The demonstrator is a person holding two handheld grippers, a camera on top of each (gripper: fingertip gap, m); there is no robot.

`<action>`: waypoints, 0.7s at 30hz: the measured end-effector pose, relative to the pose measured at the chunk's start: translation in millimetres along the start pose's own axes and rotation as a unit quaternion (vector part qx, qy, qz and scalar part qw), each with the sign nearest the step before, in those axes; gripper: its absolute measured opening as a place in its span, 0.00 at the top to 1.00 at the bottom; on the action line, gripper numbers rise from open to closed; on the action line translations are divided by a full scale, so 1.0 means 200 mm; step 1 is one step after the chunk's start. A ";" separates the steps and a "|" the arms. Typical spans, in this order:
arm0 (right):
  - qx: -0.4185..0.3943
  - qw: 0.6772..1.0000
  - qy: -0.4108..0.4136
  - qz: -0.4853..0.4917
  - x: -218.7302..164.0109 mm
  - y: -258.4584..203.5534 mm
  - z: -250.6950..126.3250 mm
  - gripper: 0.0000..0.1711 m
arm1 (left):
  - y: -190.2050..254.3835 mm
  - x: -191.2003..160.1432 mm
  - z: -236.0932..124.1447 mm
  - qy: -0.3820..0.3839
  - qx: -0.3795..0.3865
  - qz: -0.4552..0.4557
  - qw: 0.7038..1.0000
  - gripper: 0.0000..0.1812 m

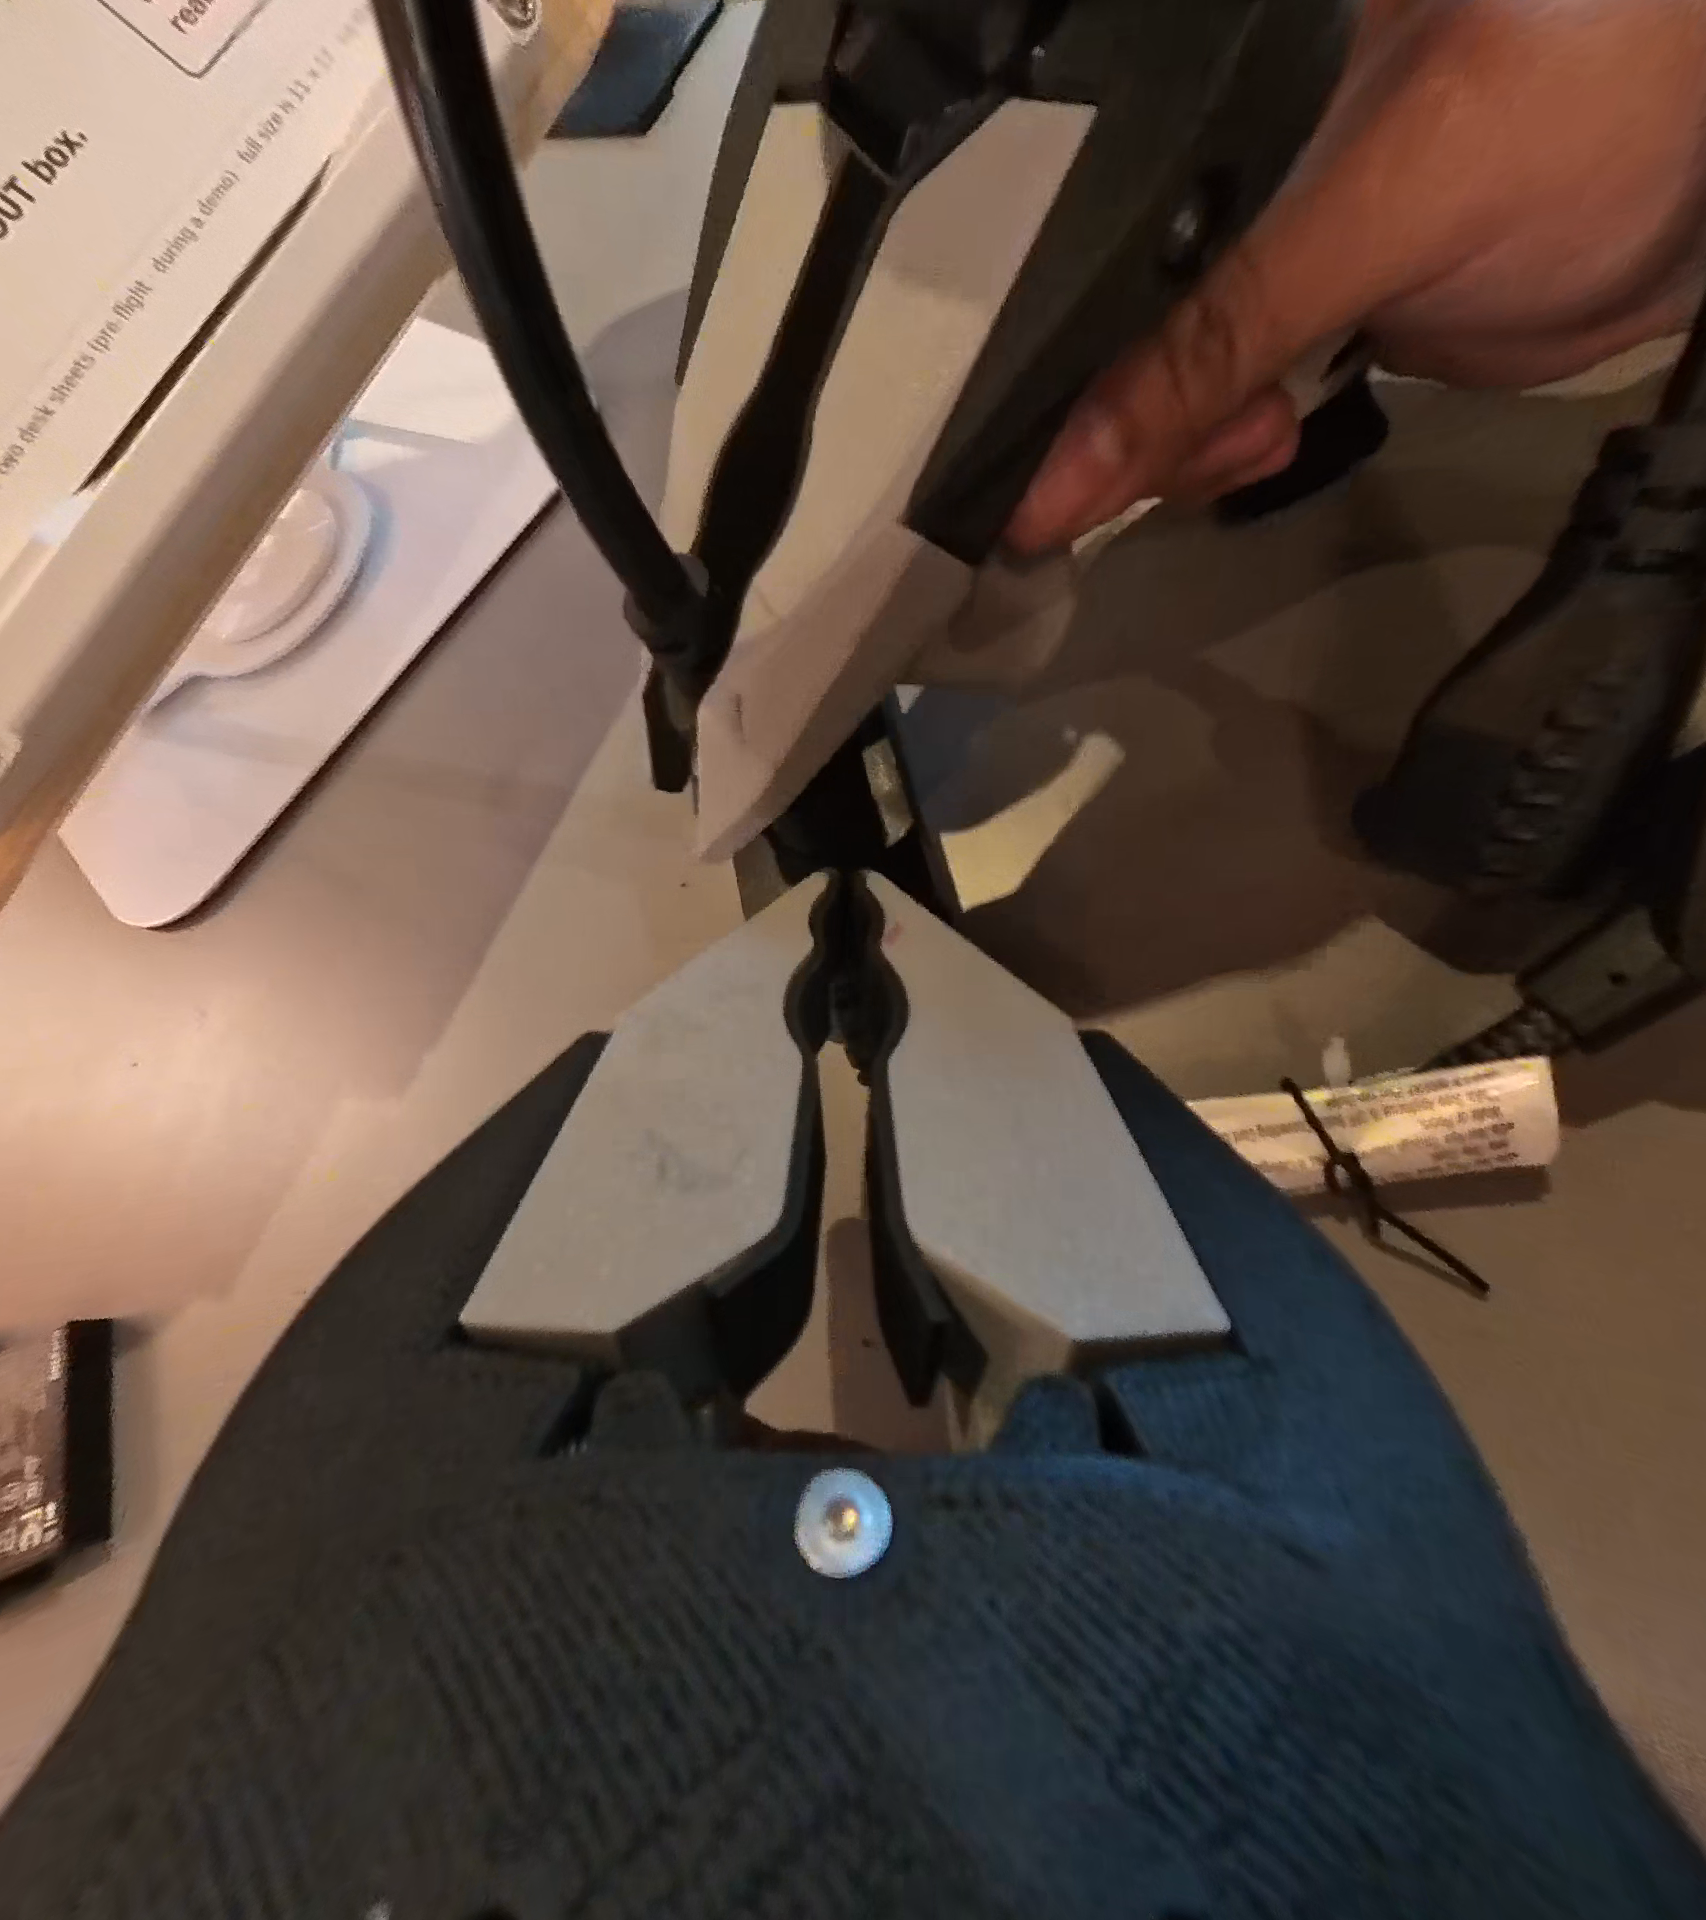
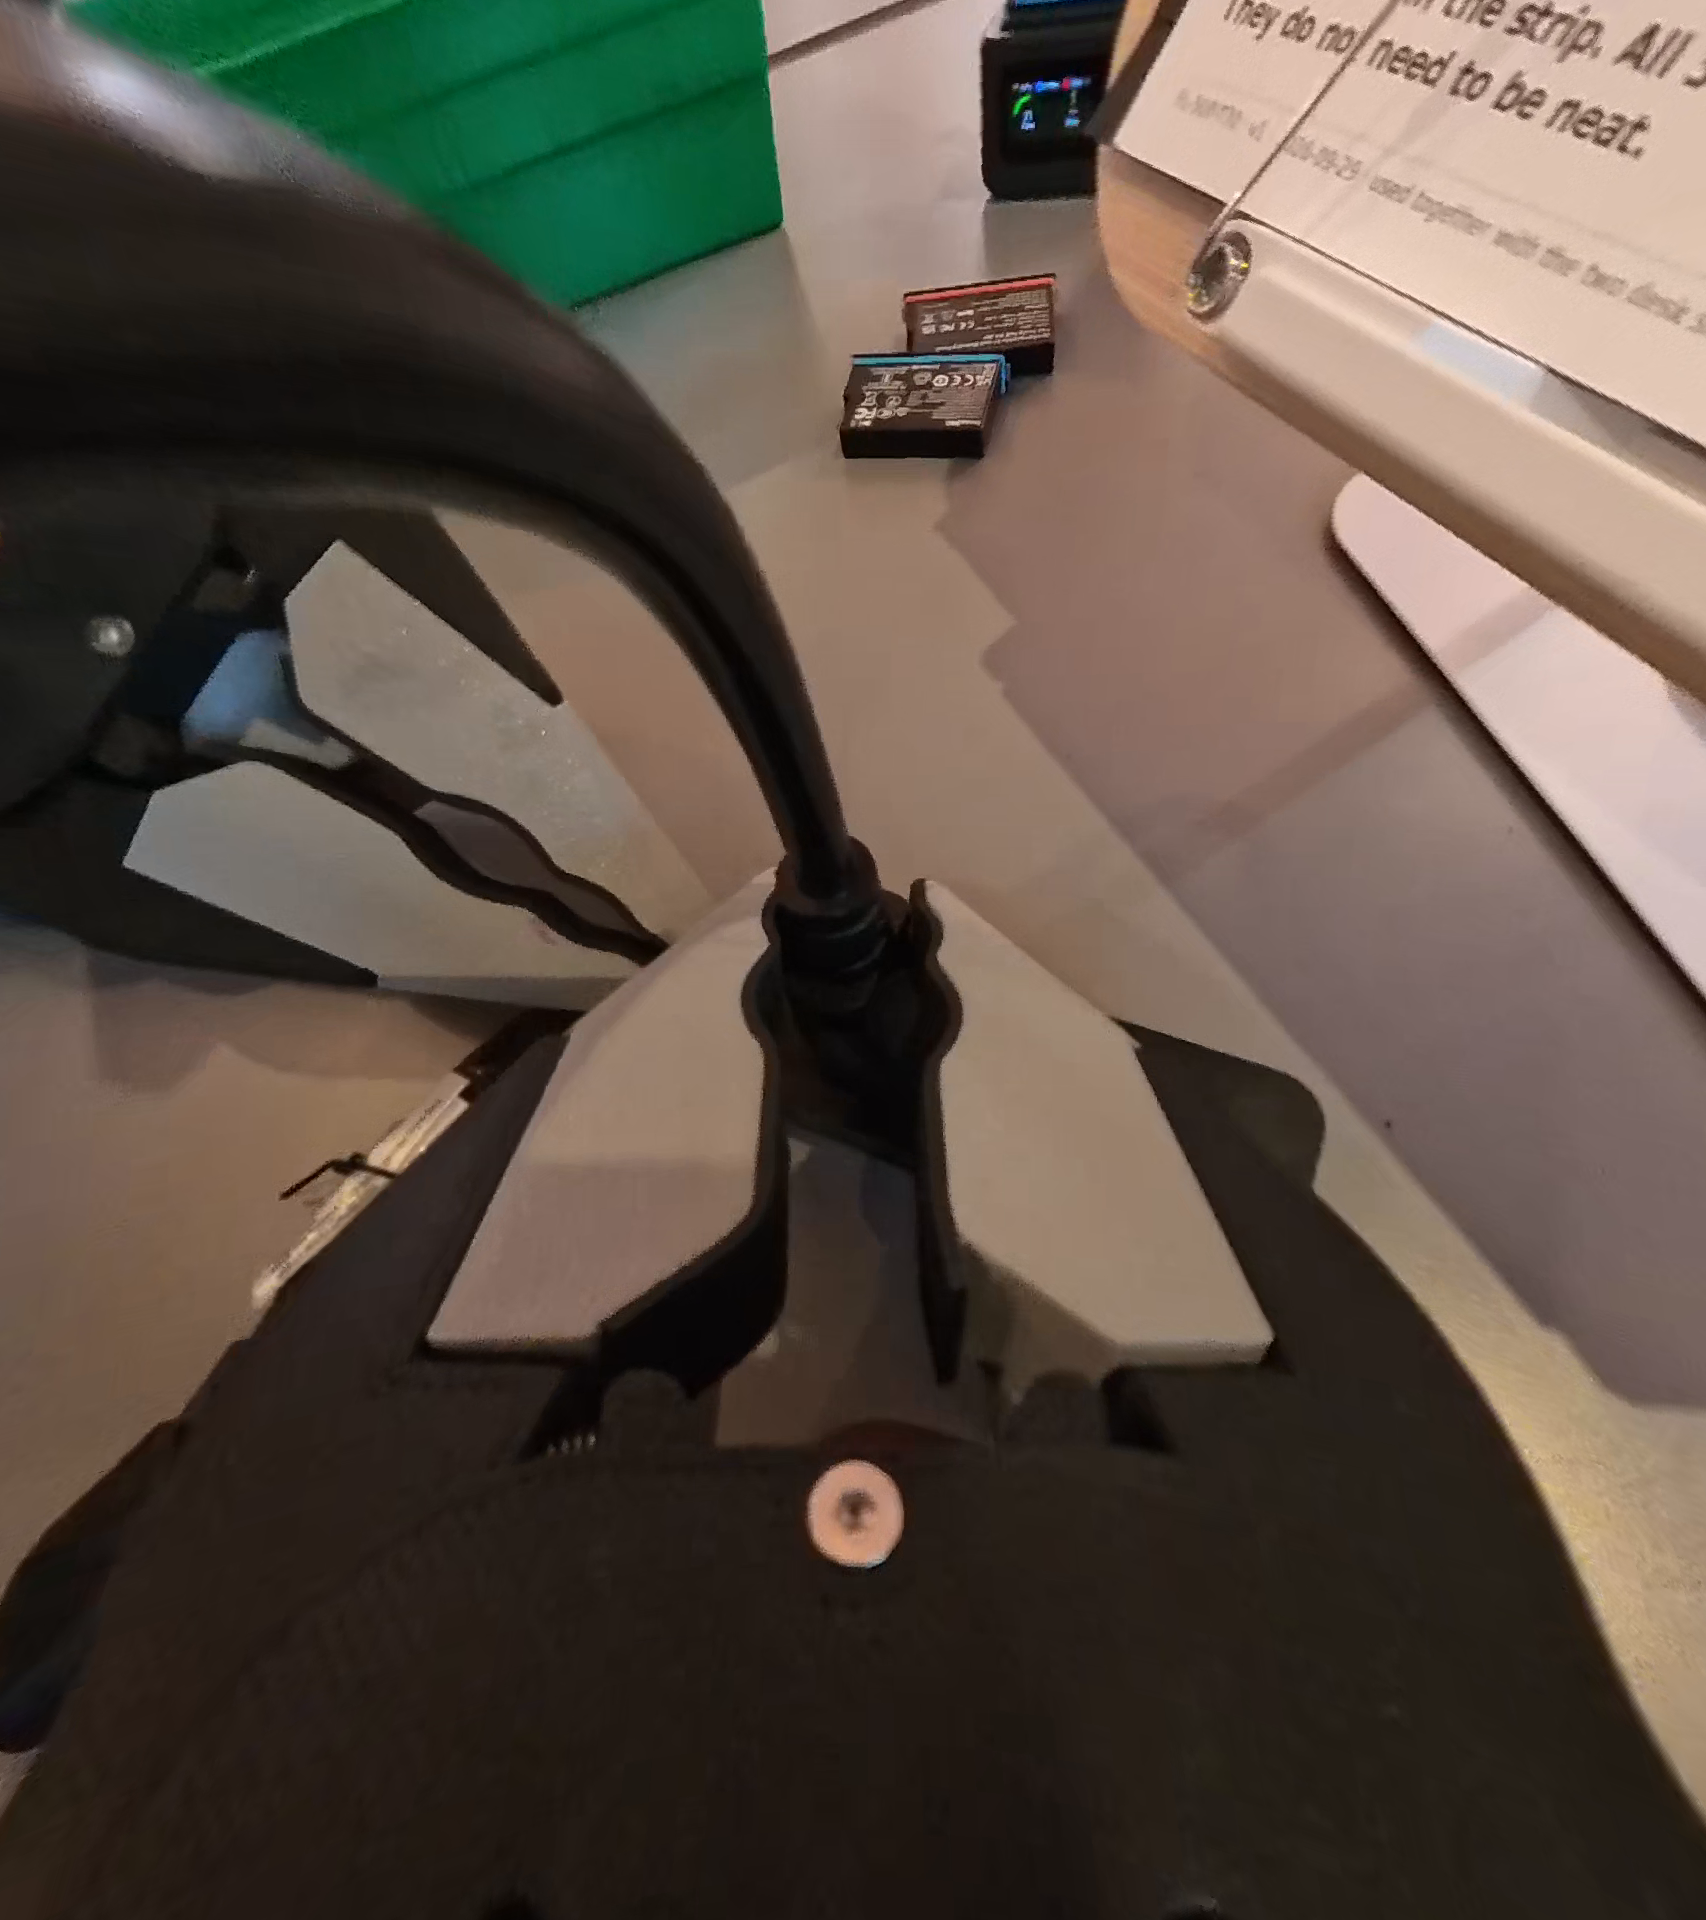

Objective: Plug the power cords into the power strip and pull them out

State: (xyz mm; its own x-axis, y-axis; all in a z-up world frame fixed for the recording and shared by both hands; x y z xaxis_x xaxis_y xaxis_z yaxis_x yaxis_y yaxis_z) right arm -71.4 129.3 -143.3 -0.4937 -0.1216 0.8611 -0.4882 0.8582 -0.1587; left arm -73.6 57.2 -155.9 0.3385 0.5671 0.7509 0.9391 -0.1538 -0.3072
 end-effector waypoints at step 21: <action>0.060 0.997 0.011 0.048 -0.01 0.00 0.00 0.89 | 0.04 0.03 0.01 -0.001 -0.011 0.008 1.000 1.00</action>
State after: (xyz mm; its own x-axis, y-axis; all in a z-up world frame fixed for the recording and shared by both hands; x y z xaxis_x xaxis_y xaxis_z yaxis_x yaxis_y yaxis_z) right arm -70.4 130.0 -145.3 -0.5271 -0.0294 0.8493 -0.5225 0.7994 -0.2966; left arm -64.7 60.9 -156.0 0.3531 0.5655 0.7453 0.9348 -0.1799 -0.3064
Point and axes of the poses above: each gripper's, where its closed fingertips meet, z out along the fingers, x out of its top, y = z × x across the jaws, the point moved 5 cm from there along -z, back along the fingers, and after that the axes turned 1 degree about z, right-handed, at the moved point
